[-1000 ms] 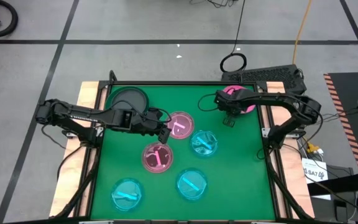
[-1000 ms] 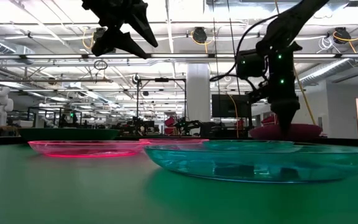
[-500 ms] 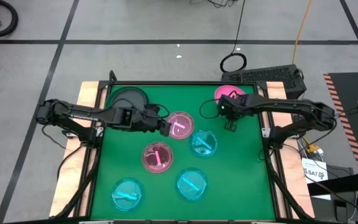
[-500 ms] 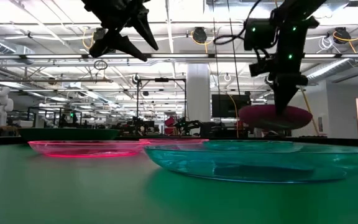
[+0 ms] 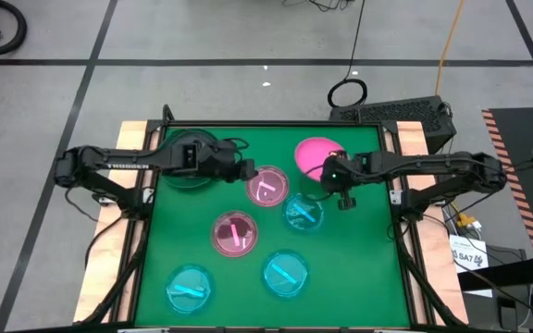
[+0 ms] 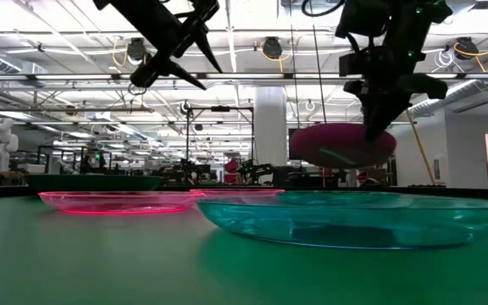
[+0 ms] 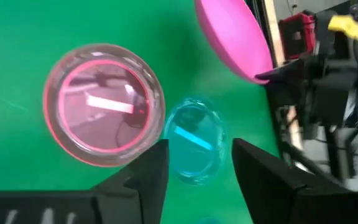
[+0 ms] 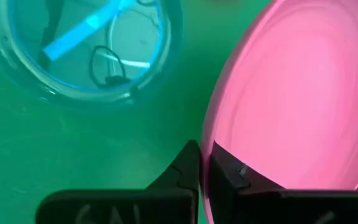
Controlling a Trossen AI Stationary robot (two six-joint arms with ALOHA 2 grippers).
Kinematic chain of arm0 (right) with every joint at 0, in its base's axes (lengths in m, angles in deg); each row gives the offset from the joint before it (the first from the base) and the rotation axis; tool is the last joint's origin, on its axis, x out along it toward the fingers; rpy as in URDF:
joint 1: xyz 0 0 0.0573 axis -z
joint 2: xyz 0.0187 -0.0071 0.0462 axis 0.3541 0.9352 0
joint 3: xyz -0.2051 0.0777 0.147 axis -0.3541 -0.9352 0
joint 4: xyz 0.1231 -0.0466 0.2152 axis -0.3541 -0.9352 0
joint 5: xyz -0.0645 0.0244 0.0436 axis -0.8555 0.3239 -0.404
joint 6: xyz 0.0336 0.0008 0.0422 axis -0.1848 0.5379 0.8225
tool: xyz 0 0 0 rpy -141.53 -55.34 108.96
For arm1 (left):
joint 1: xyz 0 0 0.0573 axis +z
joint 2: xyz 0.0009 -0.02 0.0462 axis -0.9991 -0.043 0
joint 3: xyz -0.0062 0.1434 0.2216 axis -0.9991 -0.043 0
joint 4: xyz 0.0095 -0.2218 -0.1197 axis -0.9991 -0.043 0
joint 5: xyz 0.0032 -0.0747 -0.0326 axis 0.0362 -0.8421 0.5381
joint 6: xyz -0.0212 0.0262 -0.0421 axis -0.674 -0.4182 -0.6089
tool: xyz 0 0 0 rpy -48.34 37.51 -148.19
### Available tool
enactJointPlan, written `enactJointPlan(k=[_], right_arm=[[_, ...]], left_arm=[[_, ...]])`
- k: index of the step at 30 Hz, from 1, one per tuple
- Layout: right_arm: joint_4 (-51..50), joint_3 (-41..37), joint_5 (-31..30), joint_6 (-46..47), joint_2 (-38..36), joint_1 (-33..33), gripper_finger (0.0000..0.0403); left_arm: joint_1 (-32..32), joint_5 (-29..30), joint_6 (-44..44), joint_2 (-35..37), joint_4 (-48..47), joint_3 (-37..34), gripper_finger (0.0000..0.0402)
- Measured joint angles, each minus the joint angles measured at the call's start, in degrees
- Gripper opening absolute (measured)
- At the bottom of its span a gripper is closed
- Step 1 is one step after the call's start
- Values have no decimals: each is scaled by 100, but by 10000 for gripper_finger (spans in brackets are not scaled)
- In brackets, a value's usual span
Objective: Stack plastic plates
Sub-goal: Stack the pink plate on top of the black plate
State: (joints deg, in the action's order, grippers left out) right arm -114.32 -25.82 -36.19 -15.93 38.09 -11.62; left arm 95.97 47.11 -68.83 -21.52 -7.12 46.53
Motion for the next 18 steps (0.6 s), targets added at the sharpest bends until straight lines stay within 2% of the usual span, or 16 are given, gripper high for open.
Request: enactJointPlan(k=[3,8,16,18], right_arm=[[337,2,-4,-397,0,-135,4],[873,4,2,-1027,0,-284,4],[1383,9,403,-1495,140,-325,4],[1381,9,450,-1636,216,-325,4]], left_arm=[[217,-317,-275,0,11,0,222],[465,-394,-516,0,26,0,267],[810,-400,-654,-206,73,-4,275],[865,-430,-705,-347,341,0,275]])
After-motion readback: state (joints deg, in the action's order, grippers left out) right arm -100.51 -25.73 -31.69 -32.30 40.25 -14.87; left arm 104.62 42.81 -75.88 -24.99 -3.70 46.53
